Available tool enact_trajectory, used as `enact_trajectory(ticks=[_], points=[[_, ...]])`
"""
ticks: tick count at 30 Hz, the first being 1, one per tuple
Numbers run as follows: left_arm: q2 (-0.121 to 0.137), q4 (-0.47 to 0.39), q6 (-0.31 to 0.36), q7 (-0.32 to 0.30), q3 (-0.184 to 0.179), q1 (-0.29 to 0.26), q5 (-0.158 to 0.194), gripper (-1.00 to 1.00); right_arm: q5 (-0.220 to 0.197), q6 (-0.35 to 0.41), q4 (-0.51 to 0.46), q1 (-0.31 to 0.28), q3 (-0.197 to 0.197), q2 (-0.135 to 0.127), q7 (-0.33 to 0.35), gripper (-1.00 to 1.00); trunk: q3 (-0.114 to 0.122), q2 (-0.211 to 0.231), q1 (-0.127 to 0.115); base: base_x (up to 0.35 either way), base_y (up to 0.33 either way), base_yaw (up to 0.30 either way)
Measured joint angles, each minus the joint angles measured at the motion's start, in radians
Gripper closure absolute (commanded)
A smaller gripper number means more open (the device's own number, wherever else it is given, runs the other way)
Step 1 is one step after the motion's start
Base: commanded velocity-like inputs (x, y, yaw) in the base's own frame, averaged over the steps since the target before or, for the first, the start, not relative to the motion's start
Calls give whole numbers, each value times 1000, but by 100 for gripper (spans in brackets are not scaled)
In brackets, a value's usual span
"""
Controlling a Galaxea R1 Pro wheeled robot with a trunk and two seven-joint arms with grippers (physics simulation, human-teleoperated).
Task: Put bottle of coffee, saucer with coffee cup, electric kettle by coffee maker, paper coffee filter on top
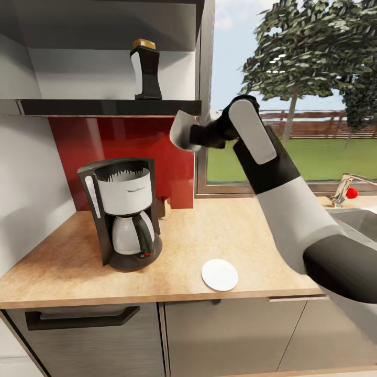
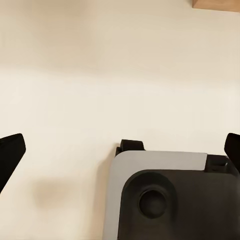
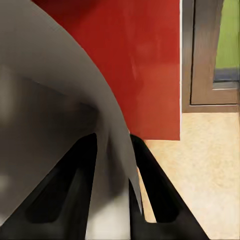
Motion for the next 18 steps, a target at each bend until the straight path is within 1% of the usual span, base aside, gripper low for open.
enact_trajectory(ticks=[1, 2, 3, 4, 5, 6, 7, 8, 9, 11, 13, 14, 15, 16, 18], points=[[0, 0, 0, 0, 0, 0, 0, -100, -56, -1, 2, -13, 0, 0, -58, 100, 0, 0, 0, 0, 0, 0], [0, 0, 0, 0, 0, 0, 0, -100, -165, -3, 5, -36, 1, 0, -170, 100, 0, 0, 0, 0, 0, 0], [0, 0, 0, 0, 0, 0, 0, -100, -223, -5, 6, -46, 1, 0, -226, 100, 0, 0, 0, 0, 0, 0], [0, 0, 0, 0, 0, 0, 0, -100, -436, -10, 9, -70, 1, 0, -402, 100, 0, 0, 0, 0, 0, 0], [0, 0, 0, 0, 0, 0, 0, -100, -491, -11, 10, -76, 1, 1, -442, 100, 0, 0, 0, 0, 0, 0], [0, 0, 0, 0, 0, 0, 0, -100, -564, -13, 14, -84, 1, 2, -495, 100, 0, 0, 0, 0, 0, 0], [0, 0, 0, 0, 0, 0, 0, -100, -595, -15, 19, -89, 1, 4, -517, 100, 0, 0, 0, 0, 0, 0], [0, 0, 0, 0, 0, 0, 0, -100, -677, -62, 37, -103, 2, 21, -572, 100, 0, 0, 0, 0, 0, 0], [0, 0, 0, 0, 0, 0, 0, -100, -694, -87, 42, -105, 2, 25, -584, 100, 0, 0, 0, 0, 0, 0], [0, 0, 0, 0, 0, 0, 0, -100, -714, -111, 45, -108, 3, 31, -593, 100, 0, 0, 0, 0, 0, 0], [0, 0, 0, 0, 0, 0, 0, -100, -736, -121, 46, -109, 3, 36, -597, 100, 0, 0, 0, 0, 0, 0], [0, 0, 0, 0, 0, 0, 0, -100, -767, -127, 47, -110, 4, 41, -598, 100, 0, 0, 0, 0, 0, 0], [0, 0, 0, 0, 0, 0, 0, -100, -818, -134, 48, -112, 4, 43, -599, 100, 0, 0, 0, 0, 0, 0], [0, 0, 0, 0, 1, 0, 0, -100, -845, -137, 48, -114, 4, 43, -600, 100, 0, 0, 0, 0, 0, 0], [0, 0, 0, 0, 1, 0, 0, -100, -871, -140, 48, -117, 5, 43, -601, 100, 0, 0, 0, 0, 0, 0]])
